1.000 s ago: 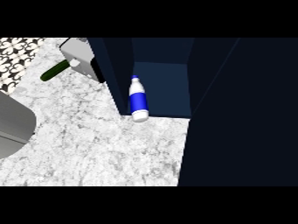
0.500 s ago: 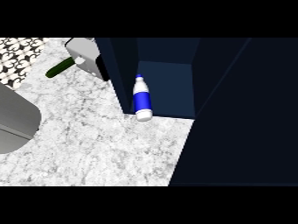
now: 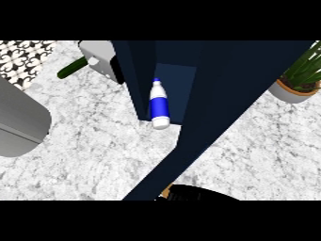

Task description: Pick up the bottled water, place it into the cabinet and close the cabinet

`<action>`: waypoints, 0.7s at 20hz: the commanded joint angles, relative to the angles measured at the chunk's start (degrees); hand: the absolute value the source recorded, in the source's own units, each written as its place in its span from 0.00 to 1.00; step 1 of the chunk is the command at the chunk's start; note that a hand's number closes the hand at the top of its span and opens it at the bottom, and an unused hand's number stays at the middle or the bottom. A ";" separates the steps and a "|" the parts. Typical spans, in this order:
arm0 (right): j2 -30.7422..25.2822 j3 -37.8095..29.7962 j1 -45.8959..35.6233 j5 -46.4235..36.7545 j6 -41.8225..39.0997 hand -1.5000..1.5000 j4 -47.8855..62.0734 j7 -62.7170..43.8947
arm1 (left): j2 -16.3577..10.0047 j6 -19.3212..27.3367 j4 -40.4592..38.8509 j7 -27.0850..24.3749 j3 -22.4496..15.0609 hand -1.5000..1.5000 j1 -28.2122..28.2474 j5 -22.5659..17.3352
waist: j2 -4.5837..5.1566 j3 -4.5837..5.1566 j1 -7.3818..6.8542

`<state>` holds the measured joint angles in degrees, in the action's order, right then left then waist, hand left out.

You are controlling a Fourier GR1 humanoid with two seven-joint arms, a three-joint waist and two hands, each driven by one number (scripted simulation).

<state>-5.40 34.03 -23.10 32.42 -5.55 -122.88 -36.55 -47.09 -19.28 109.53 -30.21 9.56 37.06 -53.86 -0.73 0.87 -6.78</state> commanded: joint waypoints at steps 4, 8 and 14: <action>5.27 1.64 -23.72 11.21 4.92 1.00 13.39 -3.16 | -0.25 -4.99 -1.10 -1.01 3.25 0.00 3.07 -0.96 | 0.83 -0.59 -0.49; 5.35 -0.26 -32.76 16.90 4.28 1.00 23.56 -0.71 | -0.87 -11.49 -7.07 -2.41 9.80 0.00 5.53 -4.56 | 0.82 -0.70 1.91; 5.39 -3.99 -36.25 24.14 7.17 1.00 33.13 0.85 | 2.60 -11.81 -5.83 -1.18 11.15 0.00 6.66 -3.26 | 0.79 -0.82 4.64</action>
<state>-0.18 31.49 -55.55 52.40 0.56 -95.97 -37.41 -45.80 -29.42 104.88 -31.64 19.08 43.75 -56.84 0.00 0.11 -3.48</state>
